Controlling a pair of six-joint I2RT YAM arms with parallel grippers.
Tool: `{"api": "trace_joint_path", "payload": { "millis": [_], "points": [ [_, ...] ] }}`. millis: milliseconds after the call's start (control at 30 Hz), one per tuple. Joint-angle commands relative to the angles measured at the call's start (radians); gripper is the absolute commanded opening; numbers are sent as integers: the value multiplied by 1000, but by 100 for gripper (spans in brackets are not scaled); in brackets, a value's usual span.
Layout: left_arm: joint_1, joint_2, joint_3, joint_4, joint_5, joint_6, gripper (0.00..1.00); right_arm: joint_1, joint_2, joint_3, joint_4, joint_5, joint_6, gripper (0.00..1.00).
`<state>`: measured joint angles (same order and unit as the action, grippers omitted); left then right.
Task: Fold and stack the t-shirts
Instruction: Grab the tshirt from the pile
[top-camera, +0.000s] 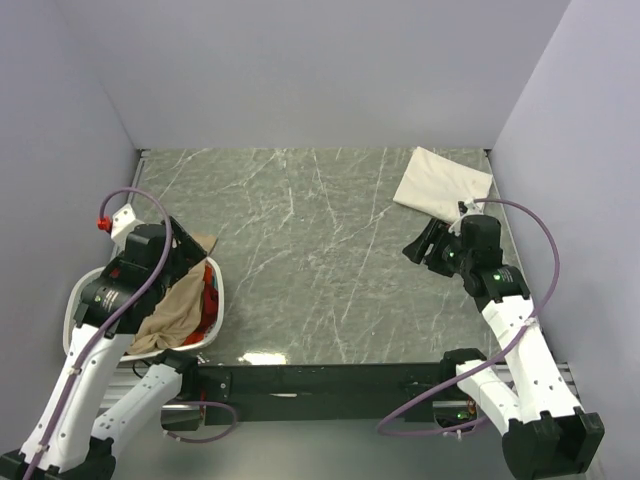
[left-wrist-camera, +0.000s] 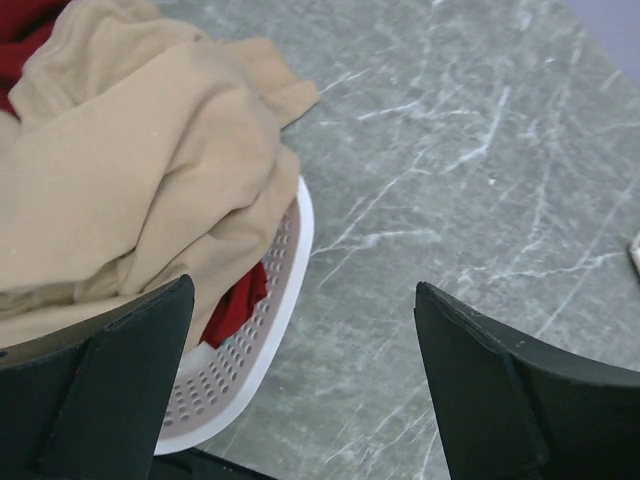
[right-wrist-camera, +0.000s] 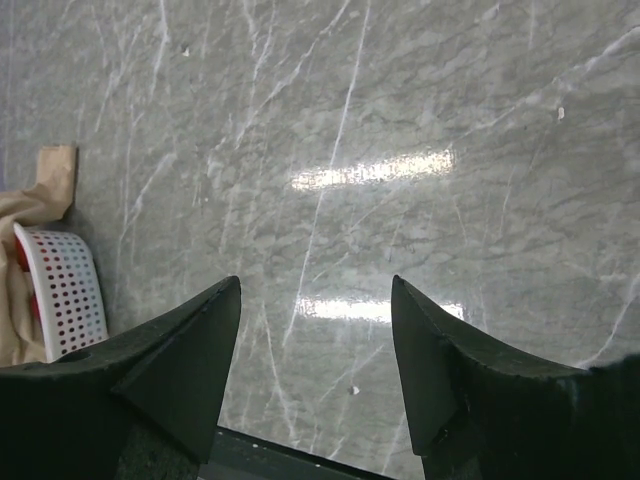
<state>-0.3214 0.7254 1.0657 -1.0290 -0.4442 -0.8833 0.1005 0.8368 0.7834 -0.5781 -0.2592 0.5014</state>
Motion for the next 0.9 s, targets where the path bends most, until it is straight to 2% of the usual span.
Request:
{"api": "trace_joint_path", "payload": {
  "millis": [0, 133, 300, 367, 533, 867],
  "points": [
    [-1, 28, 50, -94, -51, -69, 97, 5, 19, 17, 30, 14, -37, 68],
    [-1, 16, 36, -167, -85, -97, 97, 7, 39, 7, 46, -12, -40, 68],
    [-1, -3, 36, -310, -172, -241, 98, 7, 32, -7, 38, -14, -40, 68],
    [-1, -14, 34, -333, -197, -253, 98, 5, 22, -21, 44, -15, -38, 68],
    [-1, -17, -12, -306, -199, -201, 100, 7, 36, -29, 49, -29, -37, 68],
    [30, 169, -9, -238, -200, -56, 99, 5, 61, -13, 54, -55, -31, 68]
  ]
}}
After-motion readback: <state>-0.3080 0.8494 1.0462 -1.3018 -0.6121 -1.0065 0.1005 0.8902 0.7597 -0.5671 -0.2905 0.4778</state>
